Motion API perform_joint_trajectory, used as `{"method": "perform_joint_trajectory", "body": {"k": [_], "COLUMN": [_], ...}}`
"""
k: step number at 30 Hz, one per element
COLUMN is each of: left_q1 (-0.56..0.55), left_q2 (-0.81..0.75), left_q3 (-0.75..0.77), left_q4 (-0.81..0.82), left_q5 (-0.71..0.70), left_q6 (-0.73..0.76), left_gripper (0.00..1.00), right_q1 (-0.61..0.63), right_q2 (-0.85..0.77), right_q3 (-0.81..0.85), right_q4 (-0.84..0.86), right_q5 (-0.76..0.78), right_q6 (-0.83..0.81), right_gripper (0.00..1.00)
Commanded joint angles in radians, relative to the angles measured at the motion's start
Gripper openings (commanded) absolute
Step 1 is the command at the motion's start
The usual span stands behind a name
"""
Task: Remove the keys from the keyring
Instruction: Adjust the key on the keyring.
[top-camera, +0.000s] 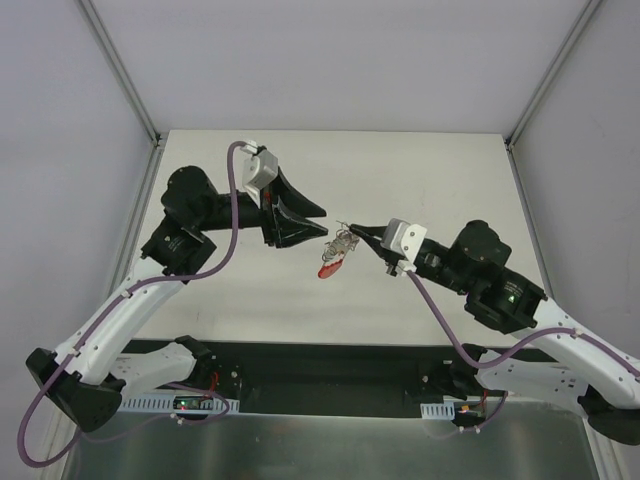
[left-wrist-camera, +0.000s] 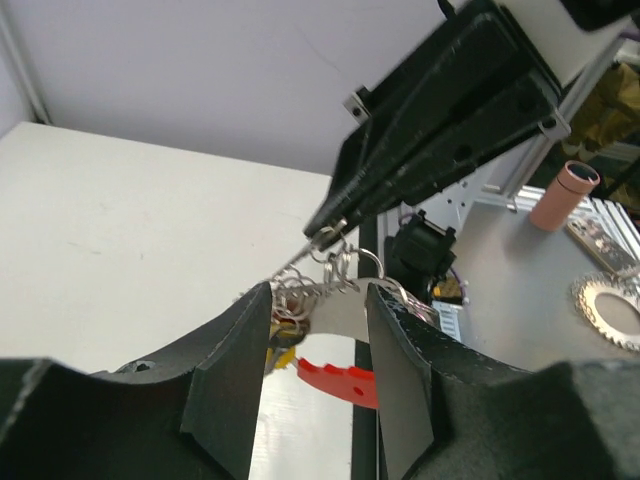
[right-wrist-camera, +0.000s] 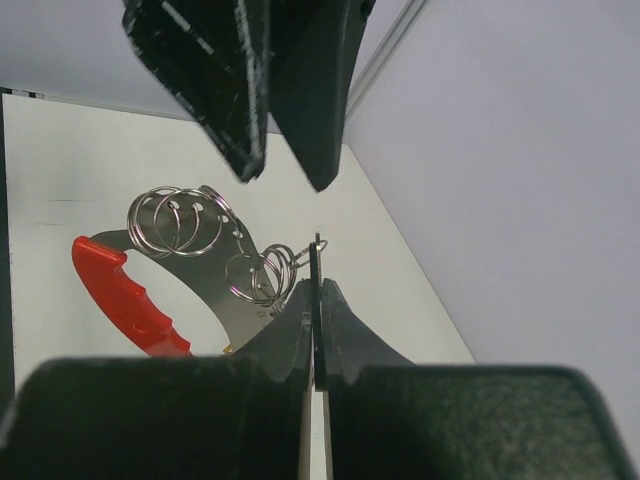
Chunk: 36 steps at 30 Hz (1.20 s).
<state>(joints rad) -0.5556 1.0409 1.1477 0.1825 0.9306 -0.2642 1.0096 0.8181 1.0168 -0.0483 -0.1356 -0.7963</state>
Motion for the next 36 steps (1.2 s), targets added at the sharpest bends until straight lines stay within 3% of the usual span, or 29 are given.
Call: {"method": "perform_joint_trajectory", "body": {"k": [1, 7, 9, 11, 15, 21, 28, 36], "left_q1": [-0.043, -0.044, -0.044, -0.046, -0.061, -0.155, -0.240, -0.241], "left_q2": [-0.039, -0.030, -0.062, -0.102, -0.147, -0.099, -0.062, -0.018], "left_q3": [-0.022, -0.002, -0.020, -0.037, -0.055, 0.010, 0.004, -0.003], "left_q4": [-0.015, -0.043, -0.057, -0.105, -0.164, -0.328, -0.322, -0.293], "left_q5": [-0.055, 0.008, 0.005, -0.062, -0.153, -0.332, -0.547, -0.579], "left_q6": [0.036, 0.008, 0.064, 0.132, 0.210, 0.315, 0.348, 0.453], "left_gripper": [0.42, 0.48, 0.64, 0.71, 0.77, 0.86, 0.87, 0.86], "right_q1": [0.003, 0.003, 0.004, 0.003, 0.004, 0.004, 0.003, 0.007], "right_q2": [-0.014, 0.019, 0.041, 0.056, 0.088, 0.161, 0.219, 0.219], "right_q3": [0.011, 0.064, 0.081, 0.095, 0.143, 0.249, 0.338, 0.355], "right_q4": [0.111, 0.082, 0.053, 0.015, -0.059, -0.192, -0.307, -0.334], "right_q5": [-0.028, 0.019, 0.046, 0.077, 0.129, 0.221, 0.263, 0.163], "right_q6": [-0.029, -0.015, -0.004, 0.005, 0.043, 0.114, 0.189, 0.255], "right_gripper": [0.01, 0.01, 0.01, 0.01, 0.01, 0.01, 0.01, 0.01]}}
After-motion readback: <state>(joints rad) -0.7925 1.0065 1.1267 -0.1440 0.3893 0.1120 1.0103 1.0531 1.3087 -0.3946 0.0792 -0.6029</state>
